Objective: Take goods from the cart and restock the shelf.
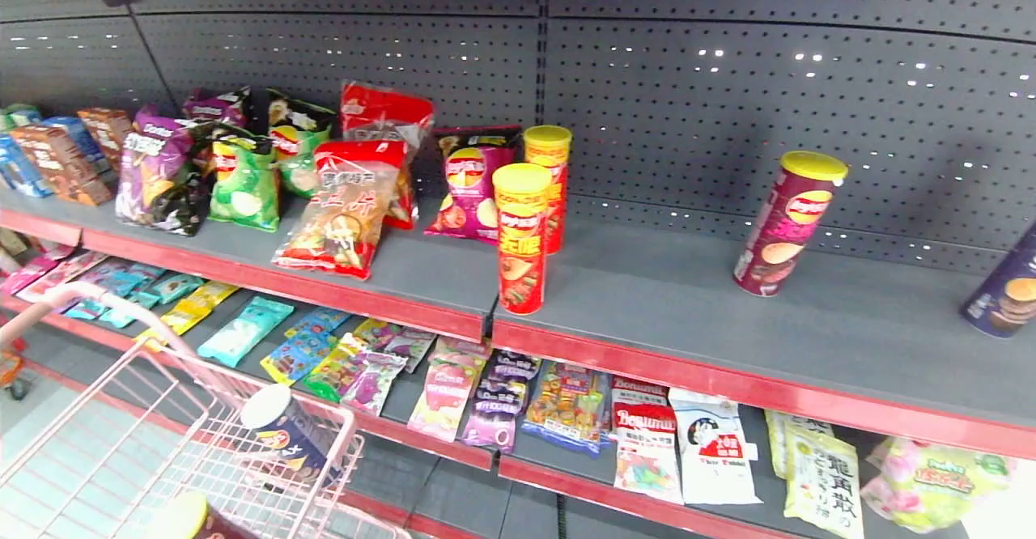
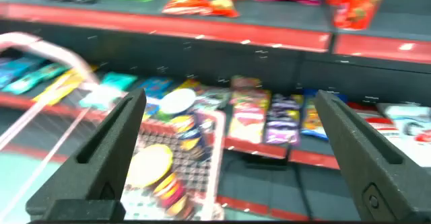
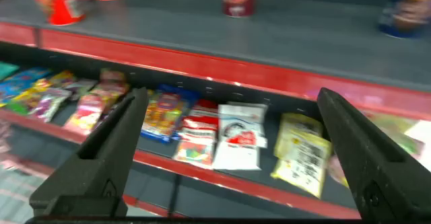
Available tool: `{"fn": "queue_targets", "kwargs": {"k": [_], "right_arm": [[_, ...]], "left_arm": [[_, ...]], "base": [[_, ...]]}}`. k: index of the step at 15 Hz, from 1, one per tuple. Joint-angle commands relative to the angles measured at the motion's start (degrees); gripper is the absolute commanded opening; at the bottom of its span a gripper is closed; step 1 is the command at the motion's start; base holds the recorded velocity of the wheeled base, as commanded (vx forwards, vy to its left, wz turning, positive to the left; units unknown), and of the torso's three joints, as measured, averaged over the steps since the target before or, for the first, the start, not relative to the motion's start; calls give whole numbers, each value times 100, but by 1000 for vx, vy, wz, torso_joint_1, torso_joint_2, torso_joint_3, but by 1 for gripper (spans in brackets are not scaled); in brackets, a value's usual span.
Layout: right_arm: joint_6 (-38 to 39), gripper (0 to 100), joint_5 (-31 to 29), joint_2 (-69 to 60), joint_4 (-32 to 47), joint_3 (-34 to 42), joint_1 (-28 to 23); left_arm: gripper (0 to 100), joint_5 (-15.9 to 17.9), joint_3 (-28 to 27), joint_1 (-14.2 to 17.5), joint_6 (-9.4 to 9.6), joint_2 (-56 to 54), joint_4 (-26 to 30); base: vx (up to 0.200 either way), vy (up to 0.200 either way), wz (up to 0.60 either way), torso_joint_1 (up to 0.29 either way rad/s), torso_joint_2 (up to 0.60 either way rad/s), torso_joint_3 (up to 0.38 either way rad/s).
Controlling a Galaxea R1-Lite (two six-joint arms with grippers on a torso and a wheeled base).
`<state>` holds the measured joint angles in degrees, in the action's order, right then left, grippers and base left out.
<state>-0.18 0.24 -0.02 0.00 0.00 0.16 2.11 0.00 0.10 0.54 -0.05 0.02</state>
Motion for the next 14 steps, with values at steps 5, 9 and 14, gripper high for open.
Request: {"fn": "queue_targets", "kwargs": {"k": [5,9,14], "right_arm": [[1,100,11,2,0,0,2],[1,100,11,2,0,0,2],[9,100,11,2,0,0,2]], "left_arm": [[100,0,0,-1,-1,5,6],[100,0,0,-1,-1,5,-2],[100,0,0,-1,-1,5,-2]], "base": [[0,0,600,1,2,0],[0,0,0,-29,65,37],[0,0,0,-141,340,187]]}}
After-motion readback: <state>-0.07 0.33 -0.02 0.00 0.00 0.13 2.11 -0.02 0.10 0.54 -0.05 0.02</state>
